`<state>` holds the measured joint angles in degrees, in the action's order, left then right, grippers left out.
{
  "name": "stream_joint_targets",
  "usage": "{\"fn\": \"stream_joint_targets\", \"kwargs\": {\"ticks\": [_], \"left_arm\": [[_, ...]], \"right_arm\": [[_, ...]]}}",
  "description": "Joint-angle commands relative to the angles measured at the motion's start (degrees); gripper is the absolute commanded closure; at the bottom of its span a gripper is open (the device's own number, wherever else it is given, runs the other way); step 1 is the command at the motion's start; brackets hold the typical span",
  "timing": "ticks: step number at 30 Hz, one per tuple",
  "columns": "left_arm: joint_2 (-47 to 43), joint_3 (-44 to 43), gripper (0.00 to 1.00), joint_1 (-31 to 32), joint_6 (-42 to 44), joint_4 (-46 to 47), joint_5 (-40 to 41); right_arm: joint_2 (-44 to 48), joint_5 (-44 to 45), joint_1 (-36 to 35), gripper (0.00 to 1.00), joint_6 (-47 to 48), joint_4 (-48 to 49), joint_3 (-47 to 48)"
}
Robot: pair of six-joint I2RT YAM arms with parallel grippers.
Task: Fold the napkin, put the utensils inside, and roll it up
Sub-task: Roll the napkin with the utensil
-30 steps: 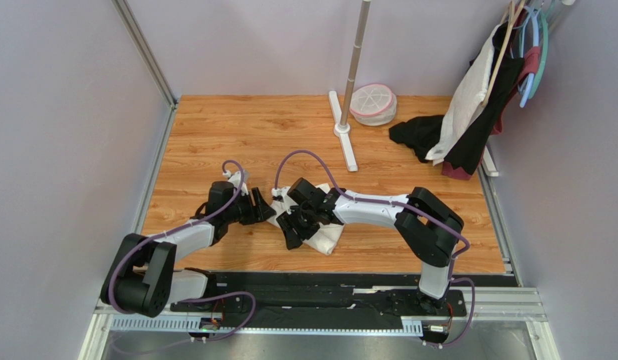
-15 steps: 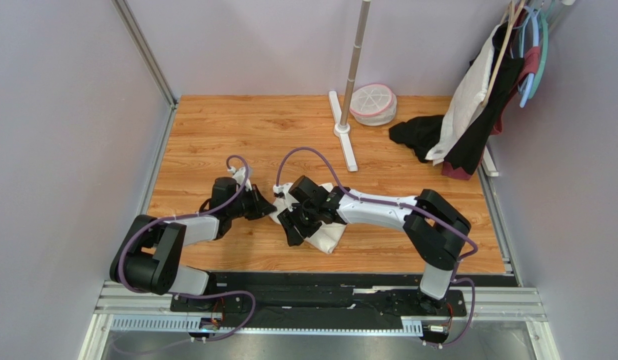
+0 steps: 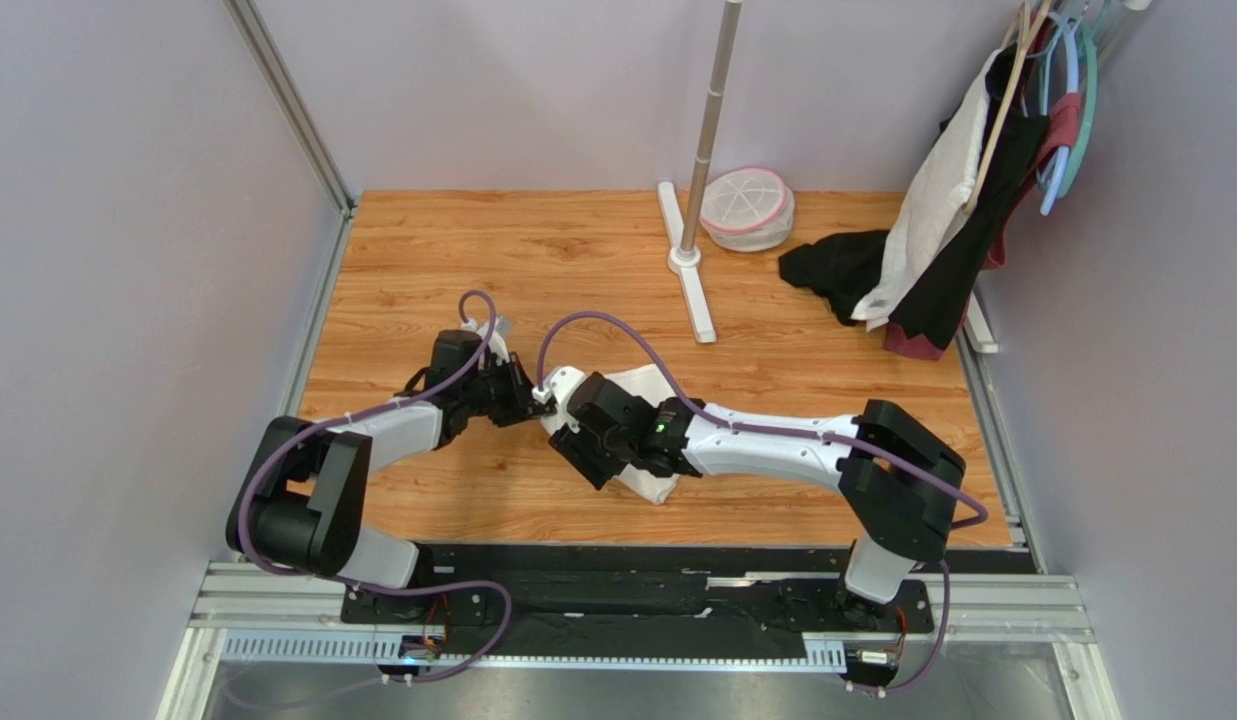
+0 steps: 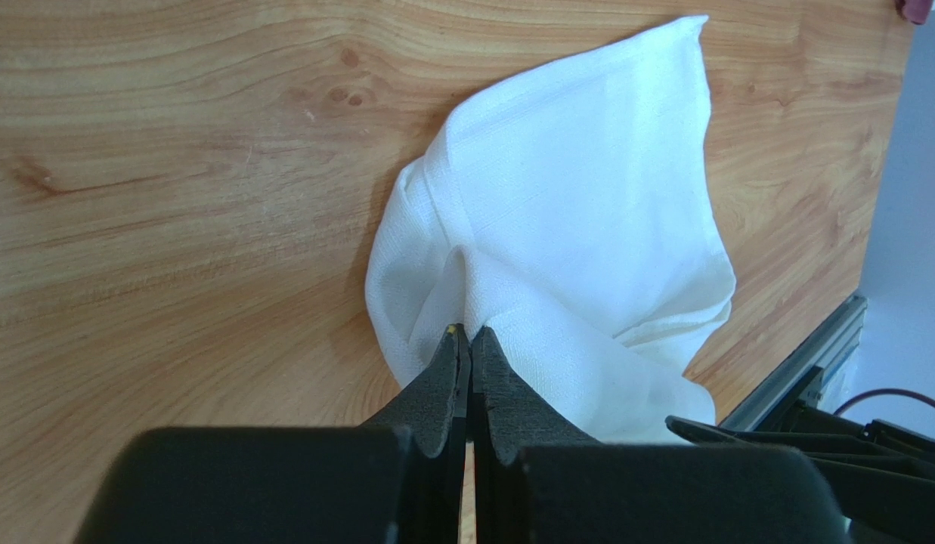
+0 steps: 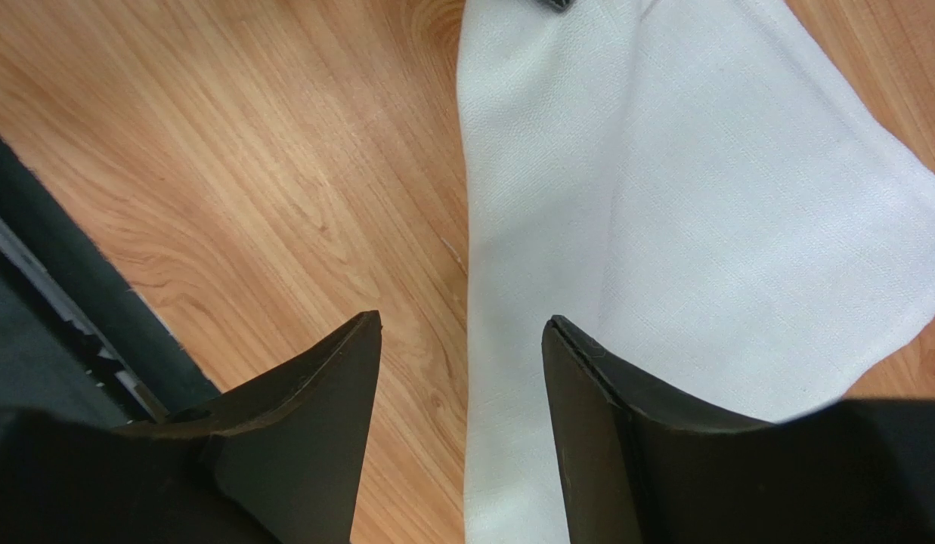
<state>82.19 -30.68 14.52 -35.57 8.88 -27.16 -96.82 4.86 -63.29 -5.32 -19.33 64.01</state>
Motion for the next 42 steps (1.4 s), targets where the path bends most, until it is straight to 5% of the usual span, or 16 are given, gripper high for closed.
{"fn": "stream_joint_targets", "kwargs": {"ticks": [1, 15, 23, 24, 28, 31, 42], "left_arm": [[1.04, -2.37, 1.0, -0.2, -1.61, -2.47, -1.41], [1.57, -3.43, 1.0, -0.2, -1.25, -3.0, -3.25], [0.78, -3.51, 1.0, -0.29, -0.64, -2.73, -4.74], [0.69, -3.51, 0.97, -0.29, -0.64, -2.21, -4.92], [-2.2, -3.69, 0.44, -0.99, -0.73, -2.2, -3.87], [-6.68, -2.99, 0.35, -1.43, -0.03, -3.17, 0.69], [-15.66, 4.74, 0.34, -1.43, 4.02, 1.31, 4.22]], "right_arm": [[-2.5, 8.14, -1.66, 0.42, 4.0, 5.79, -1.34], [-11.02, 10.87, -1.32, 0.43, 4.97, 7.12, -1.61], [-13.4, 2.89, 2.55, 0.5, 3.04, 4.13, -2.22], [-13.57, 1.22, 3.34, 0.6, 2.51, 3.08, -1.87], [-14.36, -12.2, 5.63, 0.76, 0.76, -0.7, -0.2], [-14.1, -19.33, 7.3, 0.8, -0.48, -4.56, 1.64], [-16.82, -41.85, 17.13, 0.81, -4.43, -8.53, 7.35]]}}
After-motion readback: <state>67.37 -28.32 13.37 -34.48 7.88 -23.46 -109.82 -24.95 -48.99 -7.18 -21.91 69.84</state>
